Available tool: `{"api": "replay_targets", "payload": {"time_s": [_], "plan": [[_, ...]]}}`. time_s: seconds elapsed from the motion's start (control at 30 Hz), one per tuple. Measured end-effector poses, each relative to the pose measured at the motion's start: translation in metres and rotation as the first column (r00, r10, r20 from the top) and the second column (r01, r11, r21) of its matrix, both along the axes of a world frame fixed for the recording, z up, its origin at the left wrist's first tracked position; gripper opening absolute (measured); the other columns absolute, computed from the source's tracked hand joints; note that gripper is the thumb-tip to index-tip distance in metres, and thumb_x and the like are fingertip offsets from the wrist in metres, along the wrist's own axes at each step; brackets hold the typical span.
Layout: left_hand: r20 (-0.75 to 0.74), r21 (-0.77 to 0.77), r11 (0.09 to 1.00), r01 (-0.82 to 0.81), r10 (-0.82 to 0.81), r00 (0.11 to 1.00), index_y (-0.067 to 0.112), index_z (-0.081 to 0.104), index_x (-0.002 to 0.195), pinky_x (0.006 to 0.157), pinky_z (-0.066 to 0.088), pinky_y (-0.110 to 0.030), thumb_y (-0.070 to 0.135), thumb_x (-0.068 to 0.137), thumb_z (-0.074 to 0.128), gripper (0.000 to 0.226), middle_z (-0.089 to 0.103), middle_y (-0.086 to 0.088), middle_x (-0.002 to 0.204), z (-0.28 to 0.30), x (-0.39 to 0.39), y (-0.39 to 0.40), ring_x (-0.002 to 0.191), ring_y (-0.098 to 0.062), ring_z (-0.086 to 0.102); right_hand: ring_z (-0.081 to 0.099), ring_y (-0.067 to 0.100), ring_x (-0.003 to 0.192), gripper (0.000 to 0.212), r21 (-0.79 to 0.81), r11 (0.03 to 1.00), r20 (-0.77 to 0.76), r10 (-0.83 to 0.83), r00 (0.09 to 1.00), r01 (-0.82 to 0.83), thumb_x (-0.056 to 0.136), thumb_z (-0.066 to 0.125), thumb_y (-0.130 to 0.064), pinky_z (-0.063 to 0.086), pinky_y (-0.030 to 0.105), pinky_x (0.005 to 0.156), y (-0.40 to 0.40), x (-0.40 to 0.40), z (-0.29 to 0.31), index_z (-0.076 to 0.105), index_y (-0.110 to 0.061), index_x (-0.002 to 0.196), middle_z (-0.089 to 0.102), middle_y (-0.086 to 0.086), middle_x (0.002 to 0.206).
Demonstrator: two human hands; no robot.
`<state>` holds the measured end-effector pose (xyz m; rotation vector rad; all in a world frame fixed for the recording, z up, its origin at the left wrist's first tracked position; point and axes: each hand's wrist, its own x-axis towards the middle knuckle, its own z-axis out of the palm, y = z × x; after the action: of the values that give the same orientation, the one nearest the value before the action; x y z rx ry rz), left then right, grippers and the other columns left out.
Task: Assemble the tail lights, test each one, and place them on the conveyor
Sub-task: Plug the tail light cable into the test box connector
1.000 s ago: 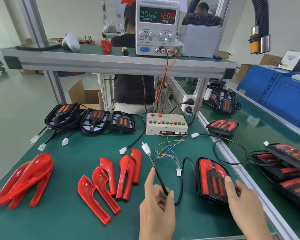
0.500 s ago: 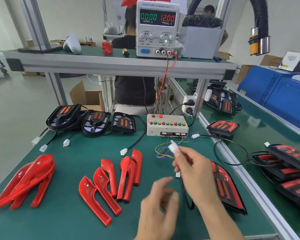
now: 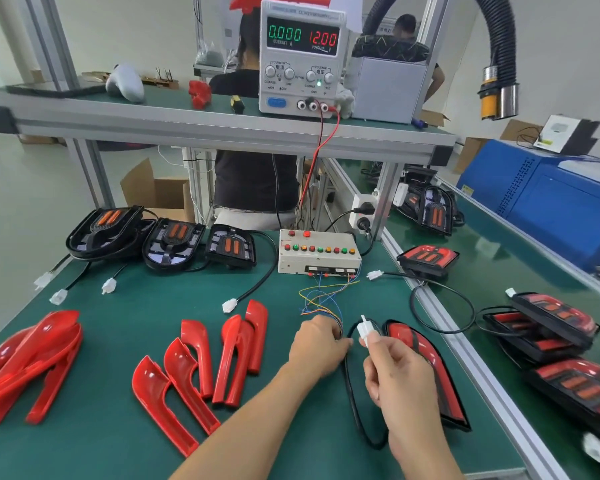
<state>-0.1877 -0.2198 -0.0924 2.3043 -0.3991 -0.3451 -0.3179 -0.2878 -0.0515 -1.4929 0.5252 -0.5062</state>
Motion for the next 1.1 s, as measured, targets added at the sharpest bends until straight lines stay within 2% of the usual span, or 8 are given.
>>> {"api": "replay_targets", "payload": {"time_s": [0.1,0.2,0.27,0.37,0.5,0.7,0.97,1.1], "plan": [[-0.211,-0.377,0.924,-0.069,-0.013,0.977,0.007,0.064,0.070,0.051,0.050,-0.025,0.031,0.087,0.077,0.032,0.061,-0.003,0.064,0.008,0.000,0.017,0.052,-0.016,0.058,0.040,0.014,0.042,0.030,-0.037,0.999,-0.033,-0.005,0.999,0.004,0.097,0.066,-0.031,0.030,0.018,0.038,0.002,0.002,-0.006,0.066,-0.015,0.072,0.056,0.003,0.053],[-0.447,-0.608,0.764,-0.214,-0.106,0.888,0.007,0.071,0.080,0.050,0.049,-0.022,0.034,0.087,0.079,0.029,0.062,-0.001,0.066,0.024,0.000,0.040,0.050,-0.013,0.058,0.048,0.012,0.043,0.029,-0.182,0.983,-0.066,-0.017,0.998,0.005,0.095,0.068,-0.035,0.040,0.026,0.047,0.011,0.005,-0.012,0.068,-0.018,0.072,0.065,0.002,0.056],[-0.521,-0.635,0.732,-0.247,-0.170,0.837,0.007,0.075,0.087,0.052,0.047,-0.021,0.038,0.086,0.079,0.031,0.061,-0.002,0.069,0.033,-0.001,0.050,0.052,-0.013,0.055,0.054,0.009,0.047,0.028,-0.291,0.957,-0.088,-0.023,0.996,-0.004,0.094,0.068,-0.037,0.043,0.028,0.052,0.019,0.007,-0.013,0.068,-0.022,0.070,0.069,-0.002,0.060],[-0.602,-0.639,0.716,-0.280,-0.239,0.762,0.013,0.080,0.087,0.052,0.042,-0.019,0.040,0.088,0.076,0.028,0.058,-0.001,0.071,0.040,-0.002,0.055,0.053,-0.011,0.051,0.063,0.003,0.058,0.023,-0.429,0.903,-0.126,-0.061,0.990,0.001,0.093,0.068,-0.038,0.043,0.017,0.055,0.027,0.013,-0.011,0.068,-0.028,0.072,0.071,-0.014,0.064],[-0.670,-0.626,0.713,-0.317,-0.282,0.687,0.013,0.081,0.086,0.052,0.045,-0.018,0.034,0.090,0.073,0.023,0.061,-0.002,0.078,0.047,-0.002,0.055,0.059,-0.011,0.055,0.065,0.007,0.066,0.019,-0.556,0.831,-0.154,-0.116,0.981,0.011,0.095,0.067,-0.038,0.052,0.033,0.068,0.033,0.019,-0.009,0.069,-0.027,0.080,0.070,-0.011,0.066],[-0.682,-0.599,0.723,-0.345,-0.234,0.693,0.008,0.078,0.091,0.052,0.044,-0.019,0.026,0.091,0.072,0.018,0.060,-0.004,0.077,0.051,-0.001,0.057,0.062,-0.013,0.054,0.068,0.025,0.075,0.018,-0.629,0.773,-0.098,-0.186,0.978,0.084,0.095,0.066,-0.038,0.053,0.042,0.072,0.038,0.021,-0.009,0.070,-0.021,0.089,0.074,-0.007,0.075],[-0.695,-0.609,0.705,-0.364,-0.252,0.674,0.007,0.078,0.090,0.063,0.046,-0.023,0.023,0.090,0.072,0.017,0.063,-0.007,0.079,0.049,-0.001,0.055,0.067,-0.017,0.058,0.068,0.028,0.078,0.023,-0.686,0.726,-0.139,-0.195,0.971,0.047,0.097,0.062,-0.044,0.050,0.041,0.069,0.040,0.023,-0.009,0.066,-0.022,0.090,0.073,-0.005,0.077],[-0.706,-0.582,0.736,-0.344,-0.248,0.664,0.009,0.075,0.098,0.066,0.045,-0.026,0.036,0.092,0.067,0.028,0.064,-0.009,0.087,0.053,-0.002,0.055,0.069,-0.018,0.056,0.069,0.028,0.077,0.027,-0.688,0.720,-0.112,-0.221,0.969,0.085,0.097,0.059,-0.048,0.050,0.040,0.068,0.039,0.026,-0.006,0.067,-0.022,0.091,0.074,-0.003,0.077]]}}
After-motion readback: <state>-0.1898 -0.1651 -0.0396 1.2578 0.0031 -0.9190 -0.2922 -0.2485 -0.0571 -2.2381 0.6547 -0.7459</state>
